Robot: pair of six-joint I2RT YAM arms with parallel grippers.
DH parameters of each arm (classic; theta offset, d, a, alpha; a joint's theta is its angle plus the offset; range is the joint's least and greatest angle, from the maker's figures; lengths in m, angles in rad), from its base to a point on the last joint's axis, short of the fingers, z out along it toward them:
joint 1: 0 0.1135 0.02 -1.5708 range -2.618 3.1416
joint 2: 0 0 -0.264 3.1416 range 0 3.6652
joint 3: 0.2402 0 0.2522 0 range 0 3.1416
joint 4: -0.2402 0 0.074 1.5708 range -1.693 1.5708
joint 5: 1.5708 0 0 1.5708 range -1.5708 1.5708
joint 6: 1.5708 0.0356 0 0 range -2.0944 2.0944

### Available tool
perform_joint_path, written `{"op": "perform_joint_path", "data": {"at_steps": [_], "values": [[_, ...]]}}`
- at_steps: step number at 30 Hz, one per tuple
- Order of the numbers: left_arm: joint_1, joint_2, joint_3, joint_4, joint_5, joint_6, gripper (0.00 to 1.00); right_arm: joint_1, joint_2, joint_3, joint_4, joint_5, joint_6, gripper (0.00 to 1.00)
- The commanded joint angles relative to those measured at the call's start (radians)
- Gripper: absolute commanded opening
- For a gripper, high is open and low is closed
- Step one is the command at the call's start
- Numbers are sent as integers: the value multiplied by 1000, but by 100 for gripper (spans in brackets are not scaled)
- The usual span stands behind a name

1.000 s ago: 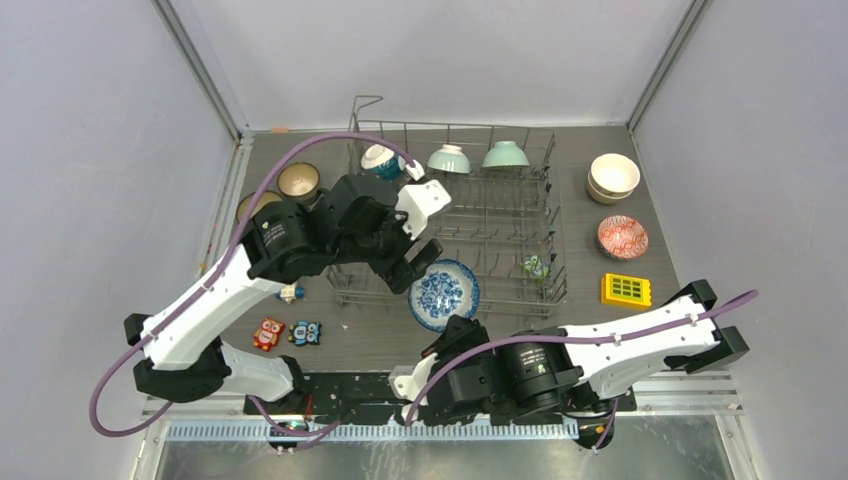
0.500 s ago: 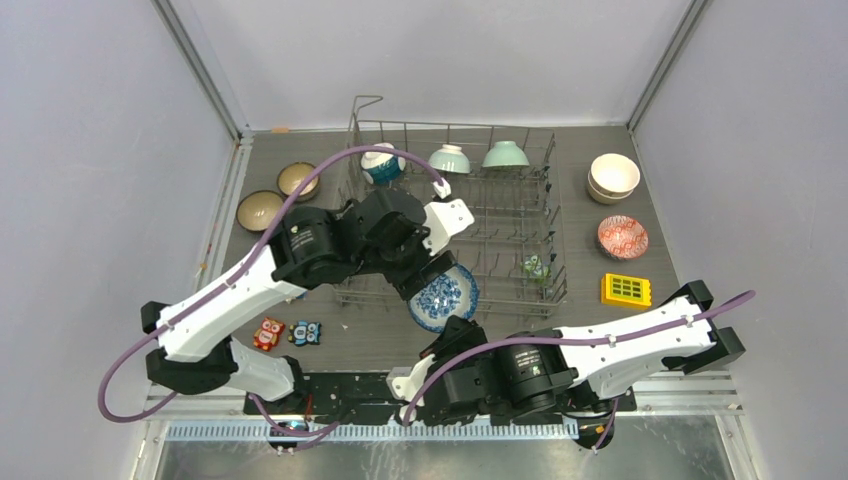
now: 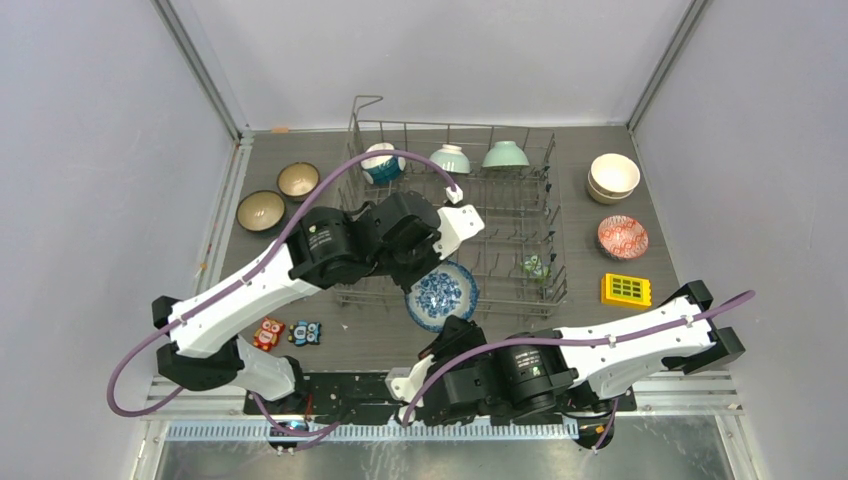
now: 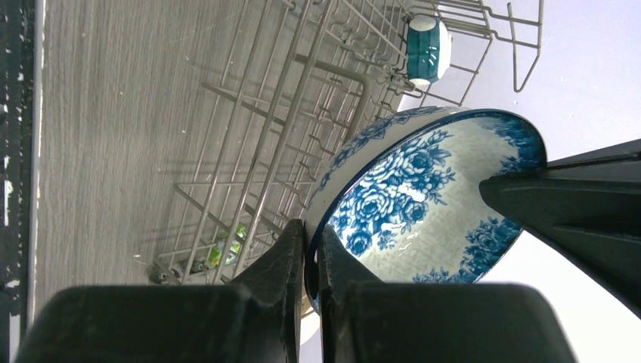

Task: Unload the bowls from the dish rack
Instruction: Place the bowl with the bowl.

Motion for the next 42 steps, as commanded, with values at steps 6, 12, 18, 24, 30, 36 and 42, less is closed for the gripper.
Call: {"op": "perform_joint_path", "data": {"at_steps": [6,12,18,24,30,36,42], "values": [[-3,-19,-1,9,-4,-2,0,9,-1,39,30,71,-30,11],[-4,-44,-19,48,-14,-17,0,13,0,41,45,84,-24,63],[-3,-60,-38,79,-73,-36,0,14,-2,76,69,71,7,100],[75,-85,-58,178,-104,-58,0,15,21,230,61,18,129,100],[287,-140,-82,333,-72,-206,0,14,-13,317,164,-10,226,100],[375,-212,-149,457,-220,-331,0,-10,-132,219,623,146,287,100],[401,-286,-217,477,-280,-426,0,-401,-205,262,611,33,740,100]]}}
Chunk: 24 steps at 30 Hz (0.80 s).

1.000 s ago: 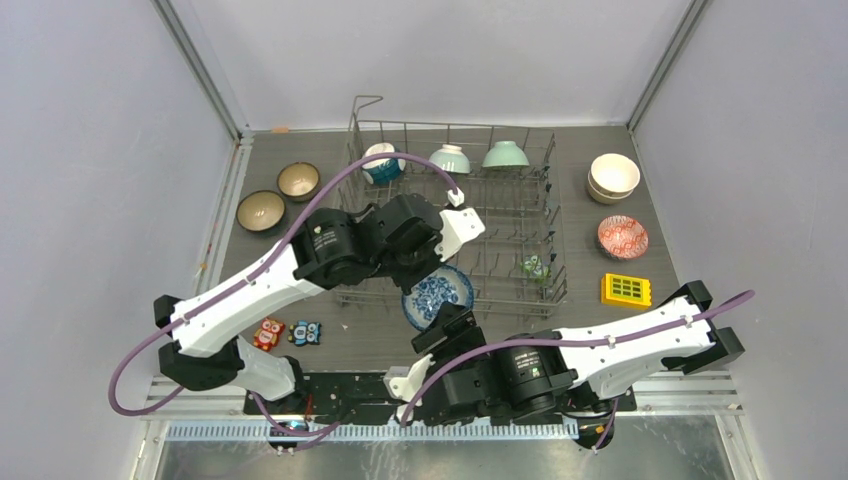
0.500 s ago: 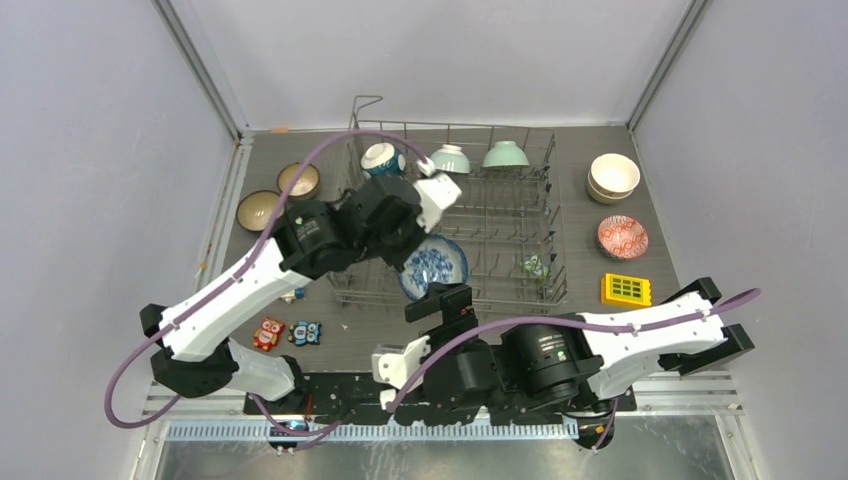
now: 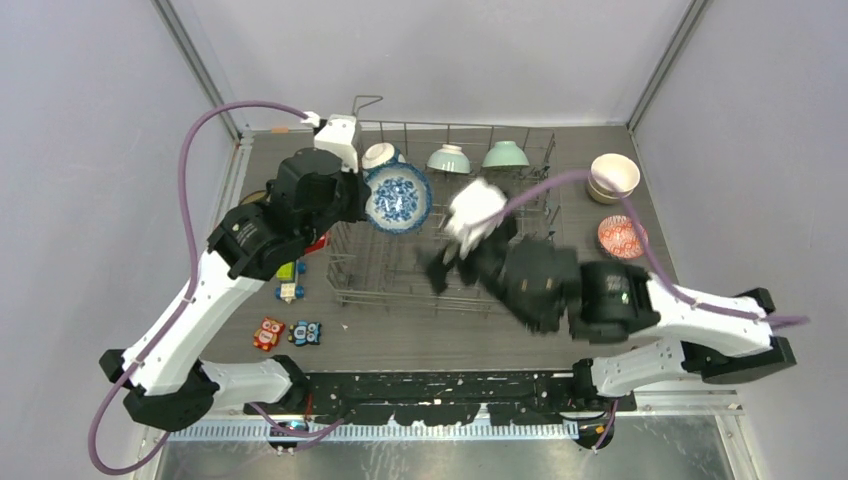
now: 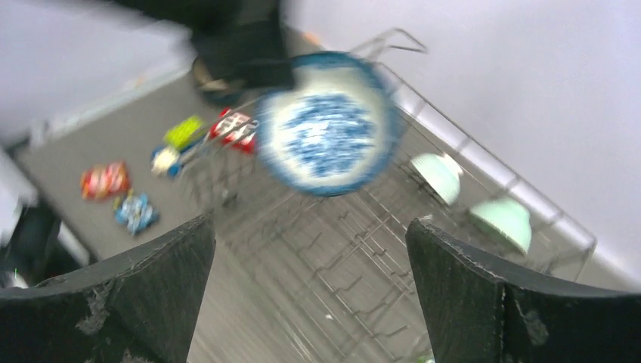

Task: Unload the bowls from the dish rack
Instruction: Place the bowl with the bowl.

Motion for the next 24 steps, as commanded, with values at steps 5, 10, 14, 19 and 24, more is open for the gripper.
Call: {"op": "perform_joint_path", "data": {"at_steps": [5,10,14,19,24], "values": [[13,-111,-78,121,-102,-172,0,-504,-48,79,-29,-152,590,97],[13,-155,-179,169,-109,-316,0,-678,-10,55,-82,-362,750,87],[13,-149,-205,164,-105,-423,0,-718,21,32,-50,-475,779,70],[13,-128,-188,133,-85,-501,0,-720,109,78,-87,-587,787,63],[13,-101,-148,70,-101,-557,0,-720,171,119,-138,-614,770,57]]}}
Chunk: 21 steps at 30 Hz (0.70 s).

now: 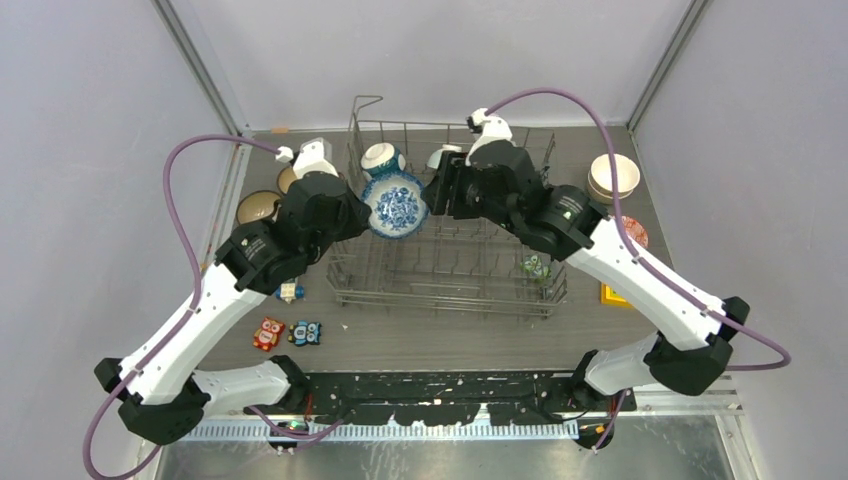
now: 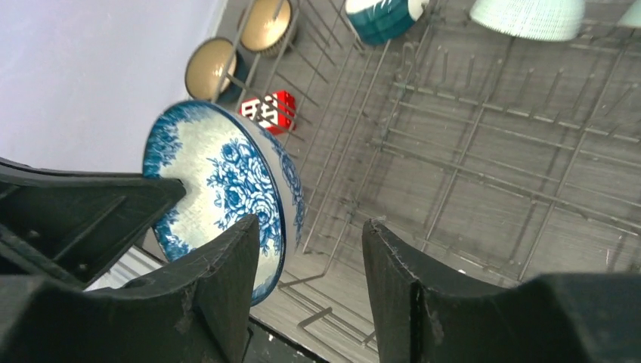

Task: Unload the bowls from the dish rack
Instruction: Place the bowl with the bowl.

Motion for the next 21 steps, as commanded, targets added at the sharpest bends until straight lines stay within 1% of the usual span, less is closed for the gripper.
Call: {"op": "perform_joint_path", "data": {"at_steps": [1,6,9,21], "values": [[3,15,76,27,-23,-99,0,-2,25,72,-34,-61,12,56],[4,39,103,-15,-23,-111,0,-2,51,95,-61,-56,-9,54],[4,39,100,-17,-22,-117,0,-2,62,100,-79,-48,-20,50],[4,47,101,-16,-1,-116,0,-2,117,139,-102,-17,-56,41]]}}
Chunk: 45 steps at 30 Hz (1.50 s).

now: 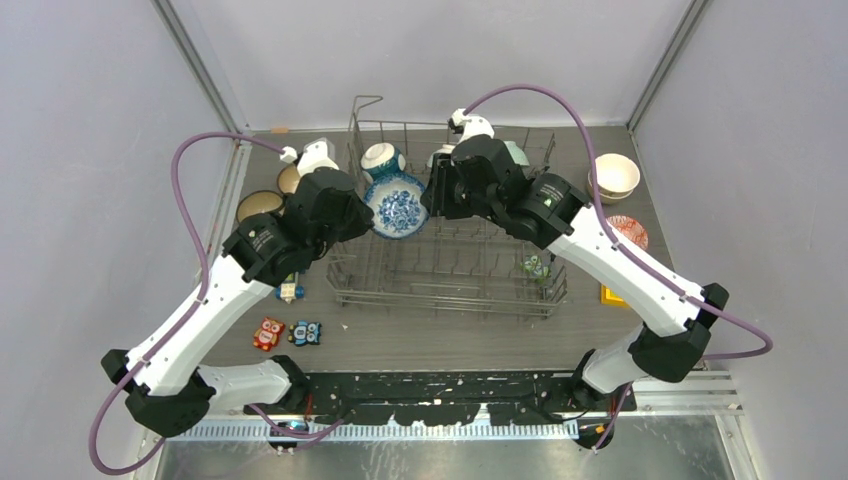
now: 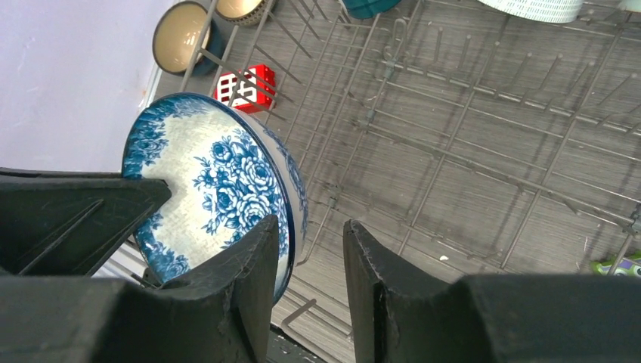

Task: Unload the bowls from the dish rack
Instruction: Place the bowl with the bowl.

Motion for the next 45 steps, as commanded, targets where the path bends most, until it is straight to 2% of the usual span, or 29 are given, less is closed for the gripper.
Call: {"op": "perform_joint_path", "data": {"at_steps": [1,9,17,20,24,26,27,28,32,38,42,45], "values": [[4,-11,49,62,0,-30,0,-2,16,52,2,18,-23,40],[4,-12,46,65,5,-26,0,-2,40,54,-8,13,-27,28],[4,-11,36,82,24,-26,1,-2,41,57,-20,24,-36,2],[4,-11,36,89,33,-23,15,-2,45,60,-28,26,-41,1],[4,-17,36,105,58,-6,45,-2,43,65,-35,43,-50,1],[4,-26,33,121,75,9,65,-2,34,66,-36,56,-56,1],[4,-33,29,134,85,20,85,-2,31,70,-41,67,-61,1],[4,-40,25,149,93,32,97,-2,24,75,-48,79,-67,1],[4,-84,-18,221,132,90,100,-3,-10,108,-103,157,-107,1],[4,-162,-96,283,141,185,100,-30,-143,134,-257,360,-173,1],[4,-221,-184,337,146,255,100,-119,-274,83,-349,468,-164,1],[4,-259,-260,380,135,280,100,-222,-388,-15,-372,507,-116,1]]}}
